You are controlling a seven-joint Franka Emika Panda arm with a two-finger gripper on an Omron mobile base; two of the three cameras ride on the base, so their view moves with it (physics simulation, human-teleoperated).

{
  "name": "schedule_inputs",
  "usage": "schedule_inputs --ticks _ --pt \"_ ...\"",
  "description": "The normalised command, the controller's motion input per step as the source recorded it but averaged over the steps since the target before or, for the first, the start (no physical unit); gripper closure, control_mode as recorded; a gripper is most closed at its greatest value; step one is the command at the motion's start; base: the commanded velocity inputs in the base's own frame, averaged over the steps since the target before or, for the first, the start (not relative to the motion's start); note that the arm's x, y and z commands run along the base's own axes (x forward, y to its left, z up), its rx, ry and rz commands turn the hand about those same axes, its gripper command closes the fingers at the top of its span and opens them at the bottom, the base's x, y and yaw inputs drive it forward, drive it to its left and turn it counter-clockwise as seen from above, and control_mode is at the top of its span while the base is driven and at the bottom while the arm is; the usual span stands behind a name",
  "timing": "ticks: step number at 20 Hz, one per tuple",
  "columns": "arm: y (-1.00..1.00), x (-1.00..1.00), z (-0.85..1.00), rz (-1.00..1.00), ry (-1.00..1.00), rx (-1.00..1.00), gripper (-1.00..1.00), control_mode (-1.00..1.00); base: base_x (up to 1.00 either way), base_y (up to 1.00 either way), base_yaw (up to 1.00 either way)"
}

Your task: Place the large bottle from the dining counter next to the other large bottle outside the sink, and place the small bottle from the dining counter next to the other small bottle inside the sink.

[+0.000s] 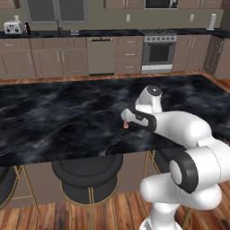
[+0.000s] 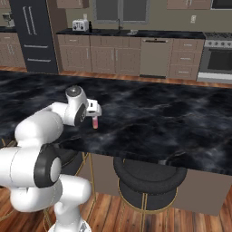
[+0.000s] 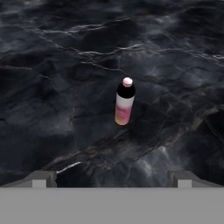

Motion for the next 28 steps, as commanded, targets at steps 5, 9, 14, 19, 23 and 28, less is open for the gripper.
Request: schedule_inputs --ticks 5,9,14,19,23,28 --pt "0.0 0.17 -0.12 0.0 0.0 0.0 -1.0 -1.0 0.0 0.0 0.0" --pt "0.0 0.17 -0.06 0.0 0.0 0.0 -1.0 -1.0 0.0 0.0 0.0" --pt "0.0 0.18 -0.03 0.0 0.0 0.0 -1.0 -1.0 0.0 0.0 0.0" --pt "0.0 0.16 -0.04 0.0 0.0 0.0 -1.0 -1.0 0.0 0.0 0.0" --pt "0.0 0.14 -0.07 0.0 0.0 0.0 -1.0 -1.0 0.0 0.0 0.0" --pt "0.0 0.15 -0.11 0.0 0.0 0.0 -1.0 -1.0 0.0 0.0 0.0"
